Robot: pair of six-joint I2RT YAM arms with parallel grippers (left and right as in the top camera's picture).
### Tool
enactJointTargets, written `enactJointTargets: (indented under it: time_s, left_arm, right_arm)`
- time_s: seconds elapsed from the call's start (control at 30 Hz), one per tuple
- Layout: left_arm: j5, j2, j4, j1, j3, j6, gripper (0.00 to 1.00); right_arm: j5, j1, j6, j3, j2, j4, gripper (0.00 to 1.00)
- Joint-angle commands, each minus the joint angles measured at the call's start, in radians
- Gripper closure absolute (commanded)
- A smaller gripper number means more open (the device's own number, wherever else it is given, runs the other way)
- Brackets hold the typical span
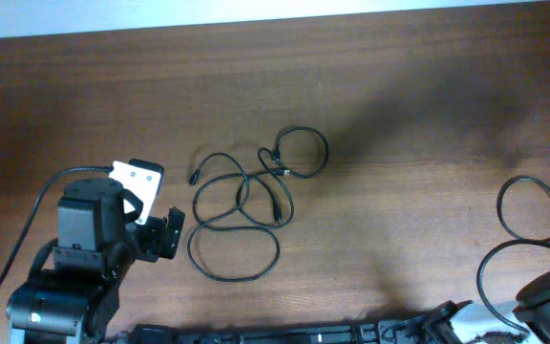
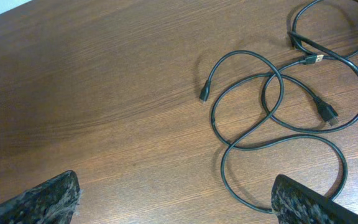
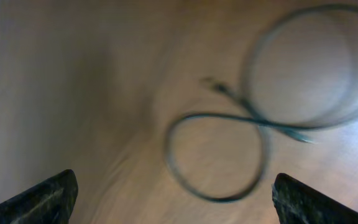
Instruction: Untangle cables
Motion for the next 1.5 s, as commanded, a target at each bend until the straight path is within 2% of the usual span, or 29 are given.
enactJointTargets:
  time_s: [0.0, 0.27, 0.37, 0.67, 0.8, 0.93, 1.13, 1.17, 1.27, 1.33, 1.4, 1.47]
  left_arm:
    - [-0.004, -0.003, 0.002, 0.003, 0.014, 0.013, 0.01]
    - [-0.004, -0.003, 0.002, 0.003, 0.014, 0.013, 0.01]
    - [-0.004, -0.003, 0.002, 0.003, 0.014, 0.013, 0.01]
    - [-0.004, -0.003, 0.002, 0.003, 0.014, 0.013, 0.01]
    - [-0.004, -0.003, 0.002, 0.003, 0.014, 0.013, 0.01]
    - [-0.004, -0.003, 0.002, 0.003, 0.014, 0.013, 0.01]
    - [-0.004, -0.003, 0.002, 0.003, 0.014, 0.013, 0.01]
    - [-0.004, -0.003, 0.002, 0.003, 0.014, 0.013, 0.01]
    - [-0.004, -0.003, 0.002, 0.003, 0.014, 0.013, 0.01]
    - [-0.004, -0.003, 0.002, 0.003, 0.014, 0.013, 0.01]
    - [-0.004, -0.003, 0.002, 0.003, 0.014, 0.013, 0.01]
    - [-0.004, -0.003, 0.002, 0.003, 0.014, 0.013, 0.01]
  right_arm:
    - [-0.191, 0.117, -0.149, 0.002, -0.003, -0.013, 0.01]
    - [-0.190, 0.697, -0.149, -0.008, 0.000, -0.013, 0.01]
    - [-0.118, 0.889, -0.148, -0.011, 0.016, -0.013, 0.01]
    - [-0.116, 1.384, -0.148, -0.013, 0.304, -0.013, 0.01]
    - [-0.115, 1.507, -0.148, -0.013, 0.310, -0.004, 0.01]
    - [-0.111, 1.601, -0.148, -0.014, 0.311, 0.077, 0.01]
    - [-0.114, 1.628, -0.146, -0.015, 0.379, 0.120, 0.01]
    - [-0.116, 1.627, -0.121, -0.015, 0.391, 0.121, 0.08]
    - [-0.116, 1.627, -0.121, -0.015, 0.394, 0.128, 0.57]
    - [-0.117, 1.627, -0.120, -0.015, 0.394, 0.130, 0.96]
    - [-0.167, 1.624, -0.117, -0.014, 0.393, 0.113, 0.96]
    - [-0.175, 1.581, -0.126, 0.043, 0.387, 0.010, 0.96]
